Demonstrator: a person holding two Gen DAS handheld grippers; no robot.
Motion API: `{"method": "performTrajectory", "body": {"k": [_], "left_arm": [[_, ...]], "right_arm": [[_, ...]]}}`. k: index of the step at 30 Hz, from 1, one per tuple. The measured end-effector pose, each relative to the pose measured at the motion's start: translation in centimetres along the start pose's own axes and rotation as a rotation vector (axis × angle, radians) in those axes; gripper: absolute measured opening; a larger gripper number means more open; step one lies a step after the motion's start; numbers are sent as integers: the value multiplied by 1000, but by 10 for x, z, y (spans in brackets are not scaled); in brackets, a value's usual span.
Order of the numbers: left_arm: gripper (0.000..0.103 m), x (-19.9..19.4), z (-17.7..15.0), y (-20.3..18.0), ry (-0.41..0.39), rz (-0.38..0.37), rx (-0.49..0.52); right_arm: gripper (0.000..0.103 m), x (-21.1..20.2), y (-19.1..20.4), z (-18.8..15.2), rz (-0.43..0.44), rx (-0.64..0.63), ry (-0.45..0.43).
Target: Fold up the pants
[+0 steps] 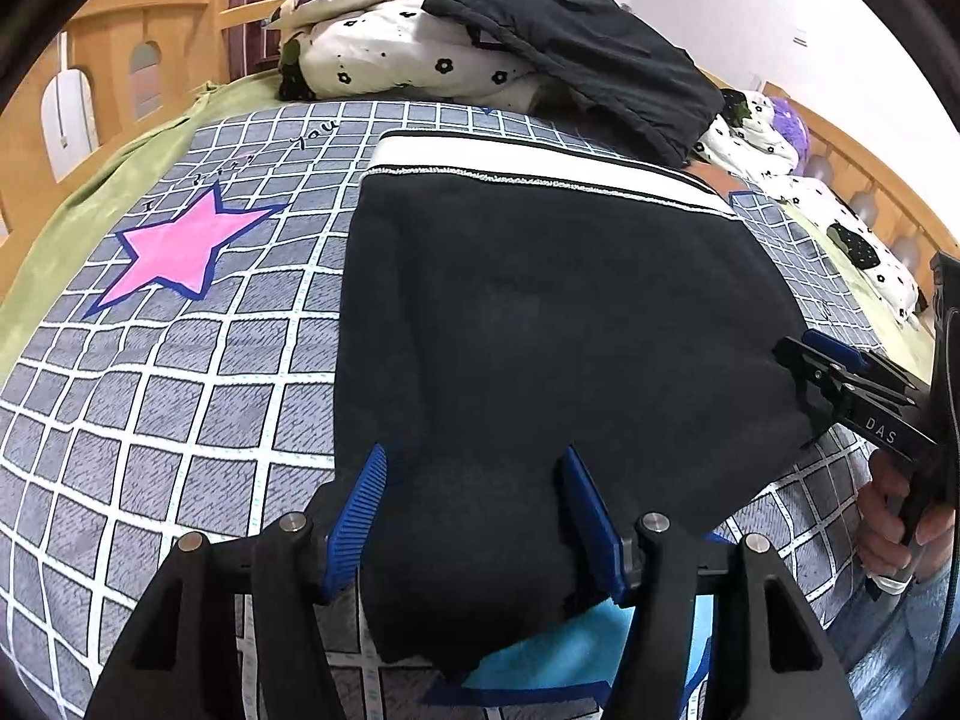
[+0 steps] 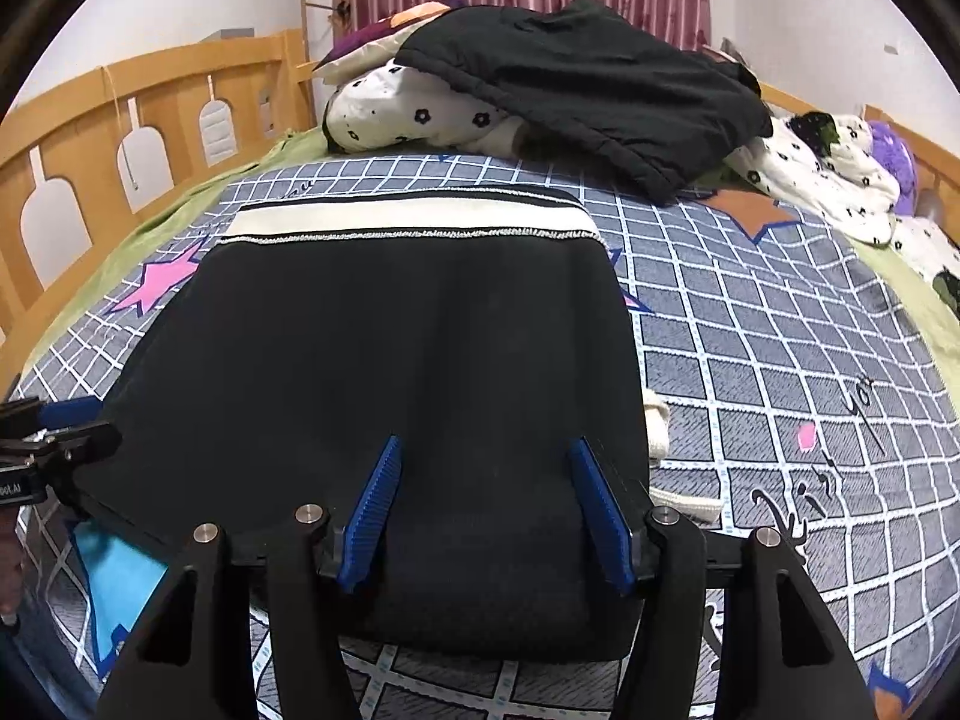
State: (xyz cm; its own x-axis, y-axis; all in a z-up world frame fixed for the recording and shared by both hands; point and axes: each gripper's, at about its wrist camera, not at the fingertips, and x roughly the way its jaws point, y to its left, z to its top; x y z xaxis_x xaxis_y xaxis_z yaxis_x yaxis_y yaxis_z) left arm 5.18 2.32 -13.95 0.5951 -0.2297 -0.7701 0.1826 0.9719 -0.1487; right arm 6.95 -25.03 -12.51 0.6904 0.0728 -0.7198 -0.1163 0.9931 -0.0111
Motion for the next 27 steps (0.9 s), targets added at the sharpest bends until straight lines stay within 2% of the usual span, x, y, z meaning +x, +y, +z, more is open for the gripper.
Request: {"method": "performTrajectory", "body": {"k": [5, 7, 9, 10, 11, 13, 15, 17, 22, 27], "left_arm": [[63, -9, -12, 3, 23, 3, 31], [63, -15, -21, 9, 39, -30, 27], [63, -21, -29, 20, 44, -85, -17], [62, -28, -31, 27, 23, -124, -43], [62, -33, -31, 29, 2, -132, -53], [62, -45, -24, 37, -58, -119, -75], [61, -45, -10, 46, -68, -127, -115], [61, -36, 5, 54, -57, -149, -156], [61, 7, 53, 62, -24, -144, -184], [60, 57, 78, 65, 64, -179, -189]], "right_arm": [[59, 0, -3, 2, 11, -2, 11], [59, -2, -3, 4, 14, -13, 21], [59, -6, -6, 8, 21, -21, 31], [59, -7, -7, 9, 17, -18, 31], [59, -9, -10, 11, 13, -12, 28], [59, -16, -22, 17, 9, 20, 11], [62, -20, -36, 26, 14, 80, -4], [71, -19, -48, 36, 28, 132, -8], [71, 8, -67, 68, 19, 126, 32], [71, 59, -73, 81, 87, 123, 139]]}}
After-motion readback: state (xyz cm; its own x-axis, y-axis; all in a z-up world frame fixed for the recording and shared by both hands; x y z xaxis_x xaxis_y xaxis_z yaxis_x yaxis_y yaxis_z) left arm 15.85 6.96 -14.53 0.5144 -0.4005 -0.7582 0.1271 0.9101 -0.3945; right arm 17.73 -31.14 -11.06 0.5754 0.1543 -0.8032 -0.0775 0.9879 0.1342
